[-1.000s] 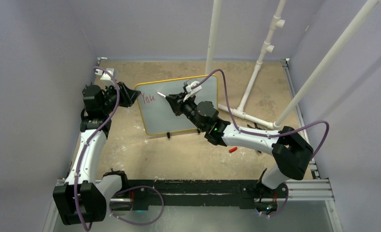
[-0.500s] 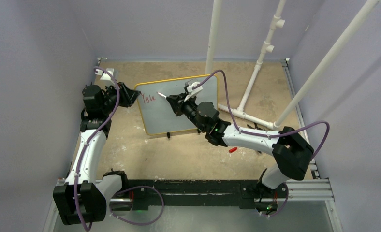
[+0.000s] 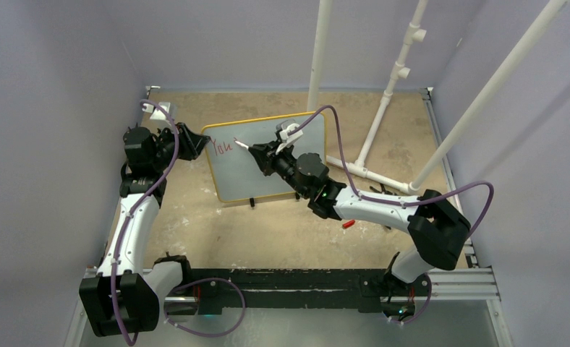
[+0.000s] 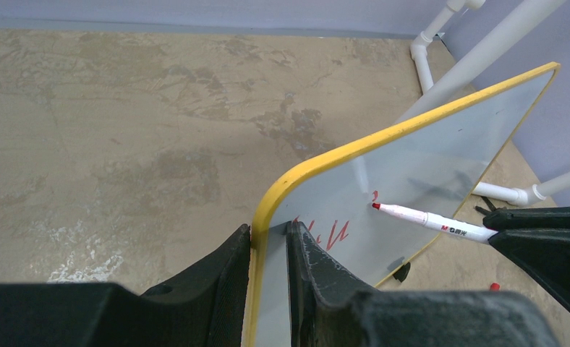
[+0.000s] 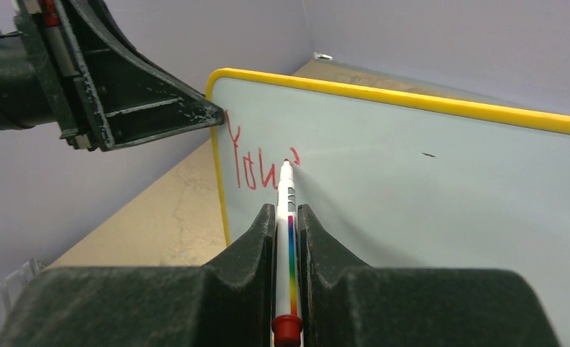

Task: Write a sentence on the whiteboard

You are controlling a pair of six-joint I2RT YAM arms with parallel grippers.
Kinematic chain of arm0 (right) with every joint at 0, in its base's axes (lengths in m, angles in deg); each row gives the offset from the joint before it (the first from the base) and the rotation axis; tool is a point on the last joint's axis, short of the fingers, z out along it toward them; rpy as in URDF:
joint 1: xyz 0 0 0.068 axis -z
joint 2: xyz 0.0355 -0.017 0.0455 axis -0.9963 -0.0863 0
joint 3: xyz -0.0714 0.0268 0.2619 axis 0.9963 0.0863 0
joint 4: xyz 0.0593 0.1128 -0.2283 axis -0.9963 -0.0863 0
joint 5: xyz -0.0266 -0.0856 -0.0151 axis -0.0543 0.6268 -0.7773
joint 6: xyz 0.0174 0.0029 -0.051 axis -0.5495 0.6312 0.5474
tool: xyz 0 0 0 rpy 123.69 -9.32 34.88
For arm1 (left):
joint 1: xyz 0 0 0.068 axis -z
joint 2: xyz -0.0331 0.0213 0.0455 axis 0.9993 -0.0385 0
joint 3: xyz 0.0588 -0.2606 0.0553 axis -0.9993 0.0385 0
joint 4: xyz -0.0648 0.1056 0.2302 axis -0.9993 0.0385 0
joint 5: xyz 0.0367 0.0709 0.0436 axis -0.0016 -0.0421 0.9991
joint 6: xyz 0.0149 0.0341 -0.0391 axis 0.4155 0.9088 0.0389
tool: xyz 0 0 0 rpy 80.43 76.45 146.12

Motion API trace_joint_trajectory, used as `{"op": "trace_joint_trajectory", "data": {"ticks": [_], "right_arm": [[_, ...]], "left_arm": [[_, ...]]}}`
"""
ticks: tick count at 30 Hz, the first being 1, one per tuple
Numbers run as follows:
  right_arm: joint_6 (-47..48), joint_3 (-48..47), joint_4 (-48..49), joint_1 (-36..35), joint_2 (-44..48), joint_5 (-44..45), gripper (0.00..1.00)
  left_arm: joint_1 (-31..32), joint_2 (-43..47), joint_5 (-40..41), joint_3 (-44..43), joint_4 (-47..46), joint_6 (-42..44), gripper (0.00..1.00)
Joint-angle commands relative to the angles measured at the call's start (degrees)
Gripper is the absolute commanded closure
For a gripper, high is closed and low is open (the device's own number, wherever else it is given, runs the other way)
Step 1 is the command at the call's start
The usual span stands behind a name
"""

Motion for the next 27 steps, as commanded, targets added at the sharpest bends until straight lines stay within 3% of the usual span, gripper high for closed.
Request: {"op": "trace_joint_trajectory", "data": {"ticks": [1, 9, 27], "right_arm": [[0.59, 0.92, 4.28, 0.38, 3.91, -3.69, 1.00], [-1.06, 2.08, 0.25, 0.51, 6.21, 0.05, 1.00], [-0.62, -0.18, -0.23, 1.77, 1.78, -0.15, 1.00]], "left_arm": [[-0.38, 0.33, -1.24, 0.06, -2.23, 0.34, 0.77], [-0.46, 0.25, -1.24, 0.06, -2.23, 0.29, 0.77], [-0.42, -0.02, -1.33, 0.06, -2.25, 0.41, 0.77]]}}
